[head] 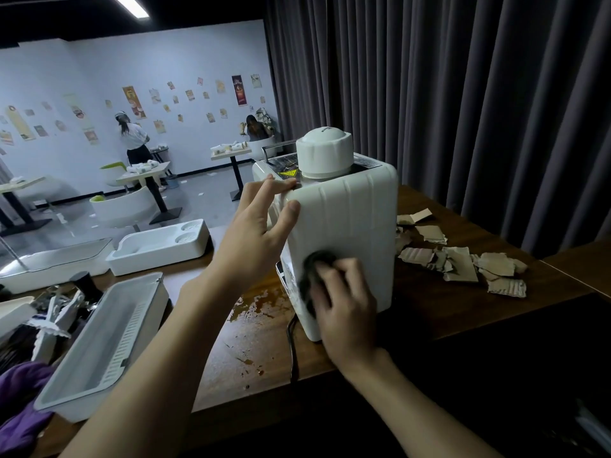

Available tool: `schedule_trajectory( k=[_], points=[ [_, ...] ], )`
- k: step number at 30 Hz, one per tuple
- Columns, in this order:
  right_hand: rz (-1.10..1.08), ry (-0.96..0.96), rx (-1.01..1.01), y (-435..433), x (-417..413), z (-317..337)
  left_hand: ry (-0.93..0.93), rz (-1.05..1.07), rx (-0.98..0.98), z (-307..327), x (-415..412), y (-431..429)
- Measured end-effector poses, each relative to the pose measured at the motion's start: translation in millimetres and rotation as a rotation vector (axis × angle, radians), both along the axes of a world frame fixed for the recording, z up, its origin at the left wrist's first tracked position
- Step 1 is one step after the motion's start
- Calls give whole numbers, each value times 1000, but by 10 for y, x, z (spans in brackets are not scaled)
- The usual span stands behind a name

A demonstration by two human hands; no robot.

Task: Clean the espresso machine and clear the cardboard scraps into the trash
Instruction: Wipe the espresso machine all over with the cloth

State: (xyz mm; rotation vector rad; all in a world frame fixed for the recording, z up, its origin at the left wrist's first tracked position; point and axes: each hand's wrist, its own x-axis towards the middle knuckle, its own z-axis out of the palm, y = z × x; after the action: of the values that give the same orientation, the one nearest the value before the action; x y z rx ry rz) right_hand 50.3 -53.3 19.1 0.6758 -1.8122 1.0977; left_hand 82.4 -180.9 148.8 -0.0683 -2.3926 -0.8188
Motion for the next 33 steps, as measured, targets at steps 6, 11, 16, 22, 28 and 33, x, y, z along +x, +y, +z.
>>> schedule_trajectory(
  k=[6,11,16,22,28,33],
  points=[
    [16,28,78,212,-189,-90,-13,1,-9,15,9,5],
    [-103,-193,-189,480,-475,-197,-32,5,-13,22,13,13],
    [-96,-218,-198,292,-274,-211,-31,11,-15,18,10,26],
    [46,-83,66,76,12,-413,-22,5,-13,3,10,21],
    [-77,-360,-198,384,-307,-453,-46,8,-21,18,21,16],
    [-173,-556,-355,337,-288,-474,-40,14,-39,24,22,33]
  ],
)
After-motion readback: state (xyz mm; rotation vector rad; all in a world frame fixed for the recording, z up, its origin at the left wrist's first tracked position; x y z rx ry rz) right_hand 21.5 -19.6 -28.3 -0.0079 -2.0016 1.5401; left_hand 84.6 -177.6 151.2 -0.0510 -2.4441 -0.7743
